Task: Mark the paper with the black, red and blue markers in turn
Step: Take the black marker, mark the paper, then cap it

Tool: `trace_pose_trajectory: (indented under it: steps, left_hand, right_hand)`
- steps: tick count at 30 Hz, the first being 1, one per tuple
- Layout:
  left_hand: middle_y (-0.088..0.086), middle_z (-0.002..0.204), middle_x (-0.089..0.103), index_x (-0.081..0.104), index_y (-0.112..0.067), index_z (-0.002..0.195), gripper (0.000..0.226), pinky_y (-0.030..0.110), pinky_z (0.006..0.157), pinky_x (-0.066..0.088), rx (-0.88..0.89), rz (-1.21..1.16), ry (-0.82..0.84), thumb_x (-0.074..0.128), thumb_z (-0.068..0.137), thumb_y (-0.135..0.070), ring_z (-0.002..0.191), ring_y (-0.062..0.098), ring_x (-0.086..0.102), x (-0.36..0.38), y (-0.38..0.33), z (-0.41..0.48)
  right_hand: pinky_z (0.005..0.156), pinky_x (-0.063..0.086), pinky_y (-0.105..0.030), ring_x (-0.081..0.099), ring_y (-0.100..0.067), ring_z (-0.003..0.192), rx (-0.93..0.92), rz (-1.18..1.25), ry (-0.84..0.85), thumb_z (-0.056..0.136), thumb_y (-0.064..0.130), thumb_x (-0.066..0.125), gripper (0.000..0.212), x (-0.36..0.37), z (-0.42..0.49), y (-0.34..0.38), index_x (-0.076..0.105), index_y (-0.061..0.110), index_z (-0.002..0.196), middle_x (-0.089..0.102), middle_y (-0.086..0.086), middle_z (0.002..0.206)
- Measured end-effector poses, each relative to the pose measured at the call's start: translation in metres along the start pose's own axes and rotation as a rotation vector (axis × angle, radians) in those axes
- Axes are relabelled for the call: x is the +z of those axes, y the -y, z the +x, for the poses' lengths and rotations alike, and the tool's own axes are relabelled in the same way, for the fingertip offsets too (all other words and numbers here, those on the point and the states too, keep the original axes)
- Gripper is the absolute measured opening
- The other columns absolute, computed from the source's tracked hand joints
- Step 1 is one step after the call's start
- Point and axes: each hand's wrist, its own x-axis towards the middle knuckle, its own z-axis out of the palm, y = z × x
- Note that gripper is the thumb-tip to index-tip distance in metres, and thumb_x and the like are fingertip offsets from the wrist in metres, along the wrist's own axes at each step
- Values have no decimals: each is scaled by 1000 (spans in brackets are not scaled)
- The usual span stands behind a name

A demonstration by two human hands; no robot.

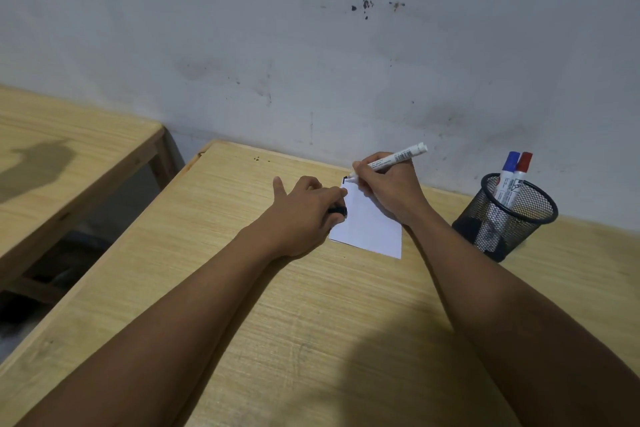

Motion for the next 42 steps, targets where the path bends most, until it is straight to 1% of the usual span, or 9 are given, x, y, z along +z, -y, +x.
trace_pose_trajectory:
  steps: [3,8,11,16,21,25,29,36,42]
  left_hand:
    - [-17,129,58,53,-31,123,26,75,107,9,-10,-14,-2,43,99,-37,134,12,26,0,-1,-2]
    - [-18,134,56,54,-30,122,26,73,109,7,-45,-53,20,43,99,-36,135,10,26,-5,-5,-4]
    - [-14,135,57,60,-32,110,18,72,107,12,-67,-90,41,47,98,-35,133,14,32,-17,-16,-5]
    - [-11,148,47,66,-36,101,12,69,112,9,-71,-131,-183,54,96,-38,138,15,37,-47,-54,-11]
    - [-26,105,64,64,-42,99,10,57,103,37,62,-269,-338,57,93,-45,104,6,59,-100,-120,-13]
    - [-18,93,70,70,-29,101,13,41,89,52,175,-323,-404,64,92,-34,85,6,66,-135,-171,-23]
    - [-9,93,73,72,-21,103,15,31,79,52,278,-295,-455,66,91,-27,80,9,64,-158,-211,-33]
    - [-7,90,74,74,-20,99,12,40,79,54,382,-158,-455,69,89,-27,83,12,66,-179,-244,-51]
    - [-2,83,72,74,-17,90,10,38,78,46,434,2,-649,73,86,-27,81,18,61,-178,-264,-58]
  right_hand:
    - [47,43,-27,55,-20,51,53,281,-70,93,13,72,17,-9,-2,9,67,-2,87,65,-11,64]
    - [49,48,-25,58,-16,55,5,545,-114,94,12,71,9,-31,-27,45,66,5,95,66,-11,70]
    - [51,51,-24,60,-18,58,-25,525,-47,97,10,66,9,-57,-46,67,66,0,97,67,-13,73]
    - [51,51,-26,62,-22,62,-105,392,-30,99,12,63,23,-98,-86,96,68,-10,103,69,-14,75]
    - [55,52,-30,64,-23,67,-226,322,-83,96,14,68,19,-129,-130,134,72,-5,96,72,-15,83]
    - [56,56,-27,65,-20,66,-314,291,-137,95,12,69,16,-150,-164,166,71,-4,97,72,-16,83]
    - [56,55,-27,65,-21,67,-366,267,-159,93,12,71,19,-167,-190,188,72,-6,97,72,-16,82]
    - [58,54,-29,66,-20,67,-432,184,-149,92,16,74,16,-187,-219,205,76,-1,93,75,-11,80]
    - [61,49,-31,61,-16,62,-362,194,-264,94,27,71,23,-181,-226,211,78,7,84,72,-6,70]
